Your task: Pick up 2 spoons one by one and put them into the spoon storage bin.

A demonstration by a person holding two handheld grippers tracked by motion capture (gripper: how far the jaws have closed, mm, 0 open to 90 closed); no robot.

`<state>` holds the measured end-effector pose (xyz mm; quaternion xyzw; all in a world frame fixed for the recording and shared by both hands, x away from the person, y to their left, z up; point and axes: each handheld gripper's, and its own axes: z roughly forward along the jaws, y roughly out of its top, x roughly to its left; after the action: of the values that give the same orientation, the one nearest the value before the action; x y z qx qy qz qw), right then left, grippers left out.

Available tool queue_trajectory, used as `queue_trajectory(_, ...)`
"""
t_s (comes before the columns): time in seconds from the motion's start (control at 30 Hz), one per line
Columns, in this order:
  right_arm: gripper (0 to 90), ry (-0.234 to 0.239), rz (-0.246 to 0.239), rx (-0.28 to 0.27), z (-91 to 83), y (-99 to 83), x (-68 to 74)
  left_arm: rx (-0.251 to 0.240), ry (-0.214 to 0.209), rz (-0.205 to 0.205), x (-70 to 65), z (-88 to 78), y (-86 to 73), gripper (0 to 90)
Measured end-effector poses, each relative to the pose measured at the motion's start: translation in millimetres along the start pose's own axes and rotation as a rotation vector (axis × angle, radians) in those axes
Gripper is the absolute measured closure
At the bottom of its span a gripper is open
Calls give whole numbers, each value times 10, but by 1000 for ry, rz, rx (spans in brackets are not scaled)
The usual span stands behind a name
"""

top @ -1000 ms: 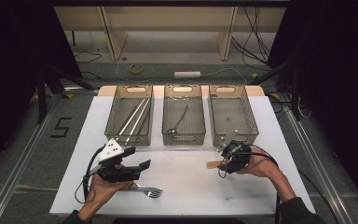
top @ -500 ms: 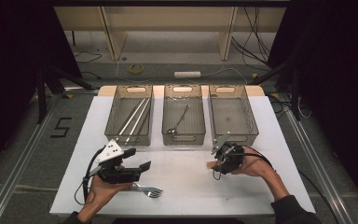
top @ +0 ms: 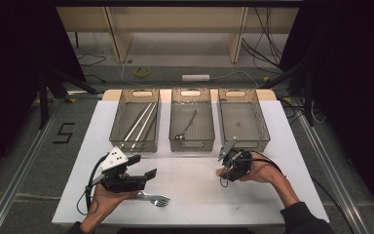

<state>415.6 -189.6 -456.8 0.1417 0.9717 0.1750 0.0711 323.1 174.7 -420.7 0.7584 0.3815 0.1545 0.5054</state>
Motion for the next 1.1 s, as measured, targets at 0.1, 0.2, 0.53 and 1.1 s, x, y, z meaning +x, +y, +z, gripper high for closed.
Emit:
queue_trajectory(0.1, 546, 2, -1, 7, 21, 4, -2, 1, 2, -2, 0, -1, -2, 219)
queue_trajectory(0.2, 561, 11, 5, 14, 42, 16, -2, 2, 0, -3, -3, -1, -1, 219)
queue_trajectory(0.53, 639, 22, -48, 48, 56, 73, -14, 6, -2, 3, -9, 0, 0, 219)
queue_trajectory(1.1, 744, 49, -116, 44, 50, 68, 5, 8, 0, 3, -21, 3, -1, 220)
